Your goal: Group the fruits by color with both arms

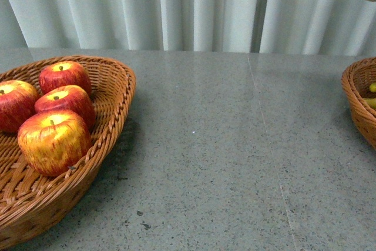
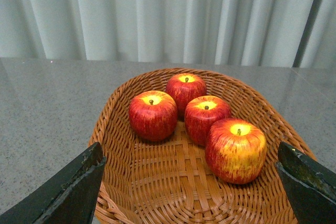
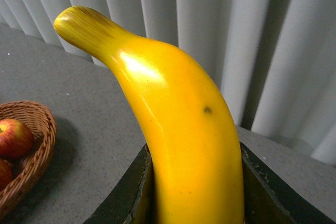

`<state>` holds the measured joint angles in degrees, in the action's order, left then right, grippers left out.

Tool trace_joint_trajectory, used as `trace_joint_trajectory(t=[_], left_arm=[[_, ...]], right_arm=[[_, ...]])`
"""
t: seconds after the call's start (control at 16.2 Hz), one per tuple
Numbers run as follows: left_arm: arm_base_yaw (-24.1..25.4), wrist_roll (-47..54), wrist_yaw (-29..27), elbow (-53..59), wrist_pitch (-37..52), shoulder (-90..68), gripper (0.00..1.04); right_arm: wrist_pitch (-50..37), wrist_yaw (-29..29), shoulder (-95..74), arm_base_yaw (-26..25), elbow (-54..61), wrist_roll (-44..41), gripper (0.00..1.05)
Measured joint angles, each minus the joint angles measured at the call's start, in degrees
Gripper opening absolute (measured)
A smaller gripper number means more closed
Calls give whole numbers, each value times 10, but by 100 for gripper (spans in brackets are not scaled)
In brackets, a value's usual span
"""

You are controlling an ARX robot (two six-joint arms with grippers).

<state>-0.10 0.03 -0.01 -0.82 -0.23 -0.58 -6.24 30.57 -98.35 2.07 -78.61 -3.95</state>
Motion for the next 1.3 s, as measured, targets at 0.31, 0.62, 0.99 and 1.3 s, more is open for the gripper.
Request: trace_joint_trajectory(t=[0.31,0.62,0.99,1.3], left_arm=[[0,0,0,0,0,0,98],[0,0,0,0,0,0,98],[0,0,0,0,0,0,98],[0,0,0,0,0,0,98]], right_arm=[[-37,45,41,-140,148,-26,37],[38,59,66,-254,218,-236,37],[64,117,132,-241,214,-200,100],[-50,185,261,-243,256,-72,98]])
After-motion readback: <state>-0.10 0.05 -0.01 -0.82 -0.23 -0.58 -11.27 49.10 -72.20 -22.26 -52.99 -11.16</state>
